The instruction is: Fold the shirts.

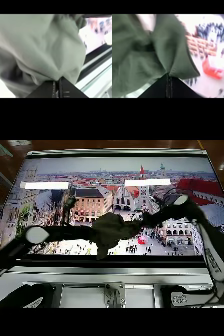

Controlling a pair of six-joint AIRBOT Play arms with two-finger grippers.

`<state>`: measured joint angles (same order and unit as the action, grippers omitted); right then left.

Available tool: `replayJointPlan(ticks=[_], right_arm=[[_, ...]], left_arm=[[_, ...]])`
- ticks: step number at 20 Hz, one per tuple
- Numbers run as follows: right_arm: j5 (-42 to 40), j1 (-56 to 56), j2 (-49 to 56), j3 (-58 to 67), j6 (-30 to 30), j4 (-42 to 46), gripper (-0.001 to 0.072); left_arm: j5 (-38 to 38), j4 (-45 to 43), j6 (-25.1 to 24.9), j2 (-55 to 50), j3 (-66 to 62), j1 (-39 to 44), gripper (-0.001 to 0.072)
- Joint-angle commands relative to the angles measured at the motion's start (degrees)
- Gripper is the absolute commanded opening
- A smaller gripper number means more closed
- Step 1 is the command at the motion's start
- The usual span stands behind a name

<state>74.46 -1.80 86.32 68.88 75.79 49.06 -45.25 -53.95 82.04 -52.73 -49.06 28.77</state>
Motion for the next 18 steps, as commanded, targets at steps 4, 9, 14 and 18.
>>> replayJointPlan(ticks=[4,9,14,18], right_arm=[[-6.45,-4.98,-26.56,21.33,-0.39,-0.44,0.0053],[-11.21,-4.98,-43.06,26.64,3.1,10.23,0.0053],[0.76,-4.98,-50.71,26.64,8.09,24.59,0.0053],[21.18,-4.98,-48.17,24.5,8.22,27.23,0.0054]], left_arm=[[-9.18,-13.0,1.27,12.72,-32.5,-6.58,0.0036],[-12.59,-13.0,6.14,14.8,-45.57,-6.97,0.0036],[-30.38,-15.41,8.72,14.82,-45.44,-6.97,0.0036],[-33.4,-16.17,8.72,13.84,-42.51,-6.97,0.0036]])
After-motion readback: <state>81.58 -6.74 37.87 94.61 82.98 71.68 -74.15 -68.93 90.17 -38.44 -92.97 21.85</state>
